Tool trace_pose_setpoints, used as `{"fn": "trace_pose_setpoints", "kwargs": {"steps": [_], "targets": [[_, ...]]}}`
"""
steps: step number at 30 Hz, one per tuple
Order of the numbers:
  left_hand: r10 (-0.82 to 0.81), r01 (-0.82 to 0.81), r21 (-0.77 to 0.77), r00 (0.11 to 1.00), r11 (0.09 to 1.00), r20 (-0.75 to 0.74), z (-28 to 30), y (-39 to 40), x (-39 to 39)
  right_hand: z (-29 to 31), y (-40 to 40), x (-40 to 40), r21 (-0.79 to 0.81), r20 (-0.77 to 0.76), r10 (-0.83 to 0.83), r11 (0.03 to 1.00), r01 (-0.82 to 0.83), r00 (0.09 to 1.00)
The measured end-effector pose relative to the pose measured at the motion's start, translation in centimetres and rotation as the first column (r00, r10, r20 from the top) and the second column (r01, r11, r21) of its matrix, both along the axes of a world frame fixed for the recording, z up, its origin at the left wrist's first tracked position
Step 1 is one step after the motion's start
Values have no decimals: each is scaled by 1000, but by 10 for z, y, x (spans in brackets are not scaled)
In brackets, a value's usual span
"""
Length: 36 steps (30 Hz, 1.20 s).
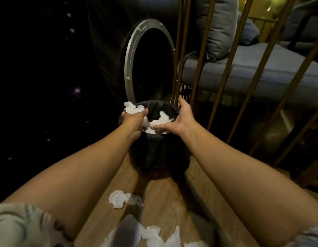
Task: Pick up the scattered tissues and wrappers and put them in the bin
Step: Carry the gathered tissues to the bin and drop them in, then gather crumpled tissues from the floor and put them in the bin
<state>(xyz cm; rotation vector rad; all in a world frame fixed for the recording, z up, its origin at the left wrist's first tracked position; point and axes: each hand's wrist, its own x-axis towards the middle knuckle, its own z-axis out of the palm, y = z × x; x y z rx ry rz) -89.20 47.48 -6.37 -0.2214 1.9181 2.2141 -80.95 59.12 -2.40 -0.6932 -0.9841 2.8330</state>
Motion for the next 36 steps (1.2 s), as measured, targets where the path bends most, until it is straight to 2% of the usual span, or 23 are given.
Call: {"fn": "trace_pose_setpoints", "kwargs": {"steps": [2, 4, 8, 12, 17, 20, 22, 25, 26, 28, 29, 30, 31, 33, 35, 36], "targets": [[-25, 20, 157, 999, 987, 32, 4, 1, 9, -4, 5, 6, 31, -25, -47, 998, 48, 999], [2, -12, 203, 999, 979, 50, 3, 2, 17, -8, 10, 13, 42, -67, -42, 998, 45, 997], [18, -9, 104, 997, 995, -81, 3, -1, 40, -17, 16, 36, 92, -76, 15, 996, -8, 997], [-2, 15, 106, 992, 994, -127, -11, -3, 70, -36, 26, 67, 296, 11, 21, 955, -24, 1000], [-126, 121, -55, 987, 991, -100, -37, 0, 127, -71, 36, 117, 579, 179, 13, 807, -117, 984], [-250, 249, -156, 968, 956, 12, -67, 4, 164, -104, 36, 150, 743, 295, -35, 636, -207, 955], [-360, 372, -309, 928, 875, 96, -97, 4, 187, -135, 36, 172, 822, 341, -89, 511, -251, 936], [-520, 529, -500, 837, 685, 173, -148, -3, 219, -177, 30, 211, 858, 396, -128, 406, -316, 909], [-568, 561, -584, 800, 588, 196, -166, -9, 229, -192, 26, 224, 847, 449, -106, 367, -385, 887], [-648, 565, -776, 708, 280, 281, -198, -20, 248, -228, 19, 250, 787, 602, -87, 230, -572, 793], [-656, 528, -834, 688, 160, 309, -213, -25, 256, -242, 14, 262, 739, 672, -97, 153, -656, 734], [-654, 502, -859, 684, 102, 323, -225, -30, 263, -261, 11, 272, 702, 712, -109, 86, -707, 694], [-647, 487, -869, 691, 85, 323, -231, -34, 271, -272, 7, 281, 669, 740, -115, 22, -743, 663], [-668, 482, -873, 674, 76, 315, -238, -45, 287, -279, 0, 298, 651, 748, -62, -124, -749, 661], [-703, 477, -878, 639, 46, 311, -243, -60, 300, -286, 0, 310, 722, 674, 29, -239, -650, 738], [-723, 443, -895, 637, 59, 267, -246, -68, 307, -291, 3, 313, 763, 625, 91, -277, -584, 775]]}}
